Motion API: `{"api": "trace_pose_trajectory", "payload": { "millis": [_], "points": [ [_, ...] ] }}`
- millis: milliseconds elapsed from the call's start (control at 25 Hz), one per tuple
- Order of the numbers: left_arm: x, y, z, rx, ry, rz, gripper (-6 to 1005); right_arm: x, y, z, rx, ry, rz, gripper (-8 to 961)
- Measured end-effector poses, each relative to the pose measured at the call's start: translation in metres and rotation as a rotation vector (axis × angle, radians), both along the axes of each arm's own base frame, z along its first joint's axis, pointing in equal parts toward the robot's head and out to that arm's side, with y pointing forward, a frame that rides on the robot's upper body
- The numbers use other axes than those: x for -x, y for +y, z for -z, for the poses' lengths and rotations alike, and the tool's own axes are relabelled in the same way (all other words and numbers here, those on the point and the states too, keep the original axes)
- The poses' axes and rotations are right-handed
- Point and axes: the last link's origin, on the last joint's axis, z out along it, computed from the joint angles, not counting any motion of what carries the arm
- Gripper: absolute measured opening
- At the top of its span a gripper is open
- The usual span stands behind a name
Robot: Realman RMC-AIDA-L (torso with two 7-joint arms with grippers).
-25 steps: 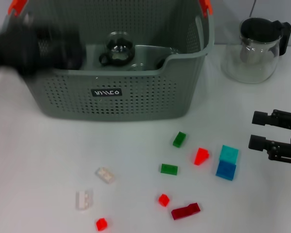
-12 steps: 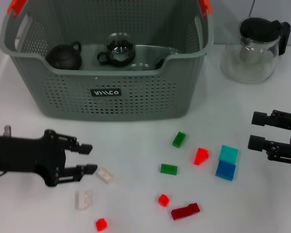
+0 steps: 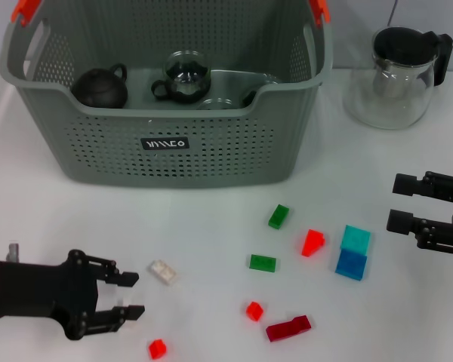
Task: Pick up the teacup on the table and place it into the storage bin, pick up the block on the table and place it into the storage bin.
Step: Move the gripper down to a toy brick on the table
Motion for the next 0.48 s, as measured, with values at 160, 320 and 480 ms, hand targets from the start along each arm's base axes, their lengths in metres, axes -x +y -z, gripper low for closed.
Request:
{"api": "trace_pose_trajectory", "payload": {
  "millis": [160, 320, 480],
  "points": [
    [0.007, -0.002, 0.008, 0.003, 0.021, -0.001, 459, 0.000, 0.000, 0.000, 0.002, 0.000, 0.003, 745],
    [0.013, -0.002, 0.014, -0.004, 0.046, 0.004, 459, 0.000, 0.000, -0.001, 0.002, -0.001, 0.005, 745],
    [0.017, -0.005, 0.018, -0.020, 0.055, 0.059, 459, 0.000, 0.001, -0.001, 0.002, -0.001, 0.004, 745]
  ]
}}
